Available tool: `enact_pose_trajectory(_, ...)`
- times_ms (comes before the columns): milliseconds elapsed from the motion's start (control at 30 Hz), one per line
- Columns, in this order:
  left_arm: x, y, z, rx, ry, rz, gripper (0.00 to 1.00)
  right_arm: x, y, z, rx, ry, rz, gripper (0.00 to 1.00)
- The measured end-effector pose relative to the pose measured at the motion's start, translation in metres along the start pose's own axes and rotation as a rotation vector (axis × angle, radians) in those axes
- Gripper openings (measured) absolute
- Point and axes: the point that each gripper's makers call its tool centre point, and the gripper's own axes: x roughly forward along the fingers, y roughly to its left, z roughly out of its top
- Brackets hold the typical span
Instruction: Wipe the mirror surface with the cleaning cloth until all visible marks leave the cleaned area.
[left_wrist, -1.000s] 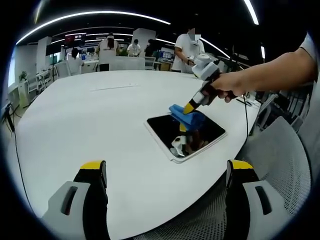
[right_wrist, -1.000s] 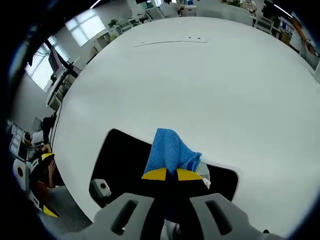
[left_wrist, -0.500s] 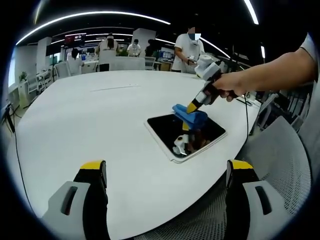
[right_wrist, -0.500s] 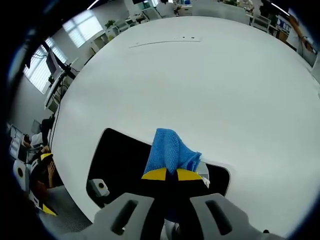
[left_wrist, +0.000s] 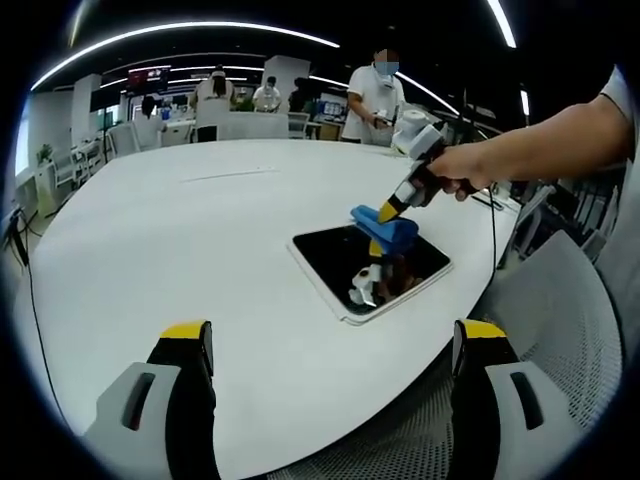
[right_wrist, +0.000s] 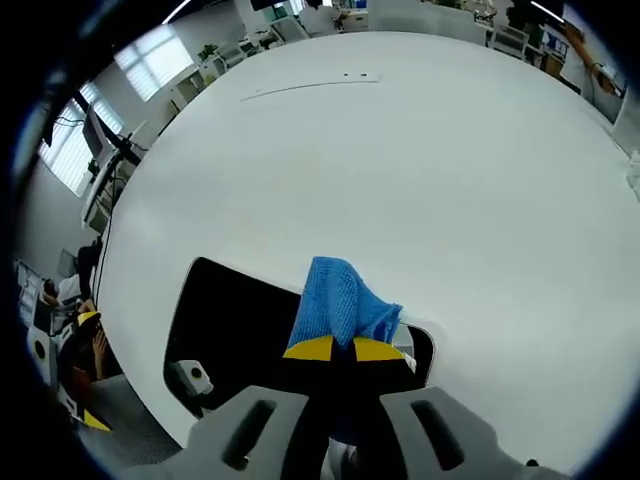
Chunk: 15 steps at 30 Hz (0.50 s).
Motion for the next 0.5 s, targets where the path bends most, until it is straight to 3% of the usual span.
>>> enact_pose_trajectory(167,0.0,-0.0001,-0.0008,0.007,0.005,-0.001,0.99,-0.0013,0.0011,-0.0011,0.006,0.002,-0.002,0.0)
enact_pose_trajectory(500,0.0001,0.001,-0.0015,0.008,0.006,0.002,0.99,-0.0034,0.0022,-0.005,0.098,-0.015,-0.027,0.0)
